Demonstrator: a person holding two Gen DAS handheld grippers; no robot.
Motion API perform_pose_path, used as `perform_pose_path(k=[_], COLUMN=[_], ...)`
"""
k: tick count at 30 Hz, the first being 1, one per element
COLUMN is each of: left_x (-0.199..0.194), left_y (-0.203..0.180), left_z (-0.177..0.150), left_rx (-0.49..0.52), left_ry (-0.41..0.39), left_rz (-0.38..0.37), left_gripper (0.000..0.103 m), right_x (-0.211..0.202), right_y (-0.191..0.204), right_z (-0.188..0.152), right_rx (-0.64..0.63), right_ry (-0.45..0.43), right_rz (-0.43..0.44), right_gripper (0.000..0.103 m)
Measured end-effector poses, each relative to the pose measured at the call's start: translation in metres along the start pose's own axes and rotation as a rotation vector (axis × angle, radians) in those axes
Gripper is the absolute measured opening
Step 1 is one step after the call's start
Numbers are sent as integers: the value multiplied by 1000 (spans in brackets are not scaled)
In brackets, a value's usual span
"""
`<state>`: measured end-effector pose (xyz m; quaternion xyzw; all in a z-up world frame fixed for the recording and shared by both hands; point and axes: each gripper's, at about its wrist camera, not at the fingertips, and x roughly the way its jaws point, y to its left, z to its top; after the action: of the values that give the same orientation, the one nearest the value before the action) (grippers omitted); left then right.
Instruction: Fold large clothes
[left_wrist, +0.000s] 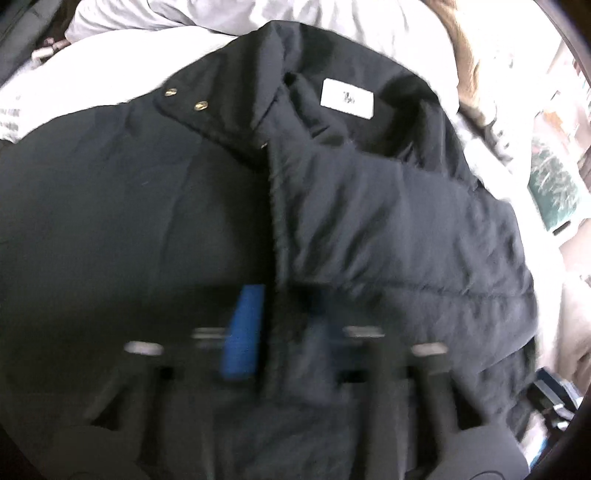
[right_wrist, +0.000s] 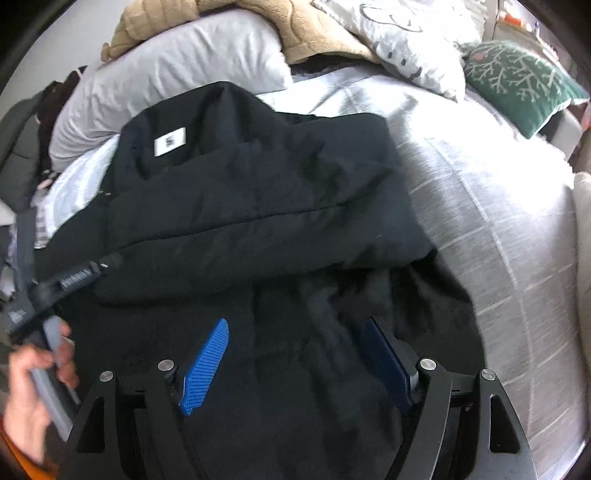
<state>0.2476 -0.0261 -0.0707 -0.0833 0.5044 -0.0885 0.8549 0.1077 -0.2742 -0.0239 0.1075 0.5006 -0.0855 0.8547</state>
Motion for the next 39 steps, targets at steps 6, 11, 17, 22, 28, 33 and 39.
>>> perform_pose_path(k=[6, 11, 17, 22, 28, 33, 39], left_x=[-12, -1, -39, -82, -125, -148, -145], left_y=[-18, -13, -1, 18, 54, 106, 225], left_z=[2, -8, -15, -24, -39, -51, -64], left_rx=[102, 141, 151, 131, 114, 35, -351], left_ry=[-116, -80, -75, -137, -158, -115, -39], left_rz=[233, 325, 312, 313, 315, 291, 163], left_gripper=[14, 53, 78, 84, 90, 92, 93], right_x=[-9, 16, 60, 31, 7, 1, -2], right_y=[-1, -4, -12, -2, 13, 26, 36], right_z=[9, 9, 2, 1, -13, -26, -37], right_rx=[-46, -84, -54, -5, -34, -70, -98], right_ry=[-172, -165, 60, 73, 105, 122, 126], right_rz=[91, 98, 63, 91, 70, 46, 35], right_gripper=[78, 78, 78, 78, 80, 80, 81])
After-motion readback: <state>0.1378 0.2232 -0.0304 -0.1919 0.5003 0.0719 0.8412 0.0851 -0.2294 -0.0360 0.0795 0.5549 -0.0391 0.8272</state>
